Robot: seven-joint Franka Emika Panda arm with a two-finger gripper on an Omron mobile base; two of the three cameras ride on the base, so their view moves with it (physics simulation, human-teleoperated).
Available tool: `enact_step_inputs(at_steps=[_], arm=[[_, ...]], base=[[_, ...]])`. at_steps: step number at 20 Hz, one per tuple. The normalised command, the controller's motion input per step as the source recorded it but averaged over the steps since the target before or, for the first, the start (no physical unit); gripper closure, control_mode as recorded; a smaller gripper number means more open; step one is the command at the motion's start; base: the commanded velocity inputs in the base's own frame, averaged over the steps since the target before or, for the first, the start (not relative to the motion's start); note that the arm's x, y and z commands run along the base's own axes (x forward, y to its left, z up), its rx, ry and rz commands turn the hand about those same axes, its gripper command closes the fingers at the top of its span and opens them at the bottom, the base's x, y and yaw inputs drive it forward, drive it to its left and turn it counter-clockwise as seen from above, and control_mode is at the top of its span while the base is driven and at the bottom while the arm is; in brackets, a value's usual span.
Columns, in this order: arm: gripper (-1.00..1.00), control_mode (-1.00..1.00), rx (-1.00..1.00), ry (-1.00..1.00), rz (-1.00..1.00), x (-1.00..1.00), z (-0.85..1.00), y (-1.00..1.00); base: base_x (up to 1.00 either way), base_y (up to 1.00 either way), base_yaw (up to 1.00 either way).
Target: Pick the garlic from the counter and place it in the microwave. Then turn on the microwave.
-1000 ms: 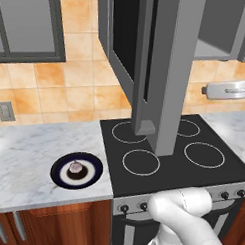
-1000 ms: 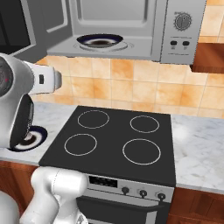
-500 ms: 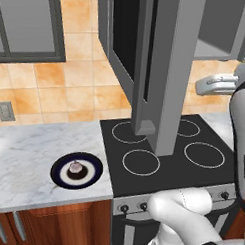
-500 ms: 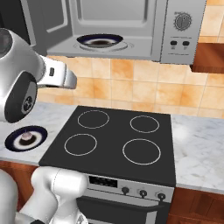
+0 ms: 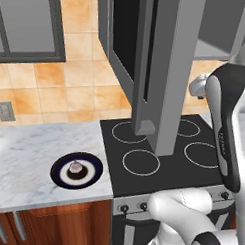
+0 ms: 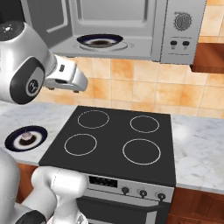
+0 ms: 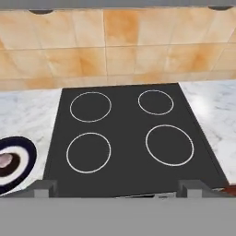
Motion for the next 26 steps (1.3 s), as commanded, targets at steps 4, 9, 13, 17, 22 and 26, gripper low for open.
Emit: enact_step_inputs(at_steps=[4, 9, 13, 17, 22, 26], arm=[[-1.0, -1.0, -0.05, 0.14, -0.1, 0.3, -0.22, -0.13], [-1.0, -1.0, -0.02, 0.05, -0.04, 0.28, -0.31, -0.1], [-1.0, -1.0, 0.0, 0.0, -0.03, 0.23, -0.33, -0.11], [-1.0, -1.0, 0.0, 0.0, -0.01, 0.31, -0.3, -0.1], [-1.0, -1.0, 0.0, 0.03, -0.01, 0.26, -0.2, -0.04], [-1.0, -1.0, 0.0, 0.05, -0.01, 0.23, -0.08, 0.0]], base=[[0.0, 0.0, 0.0], [0.0, 0.0, 0.0], [0.0, 0.0, 0.0], [0.0, 0.0, 0.0], [0.0, 0.0, 0.0], [0.0, 0.0, 0.0]])
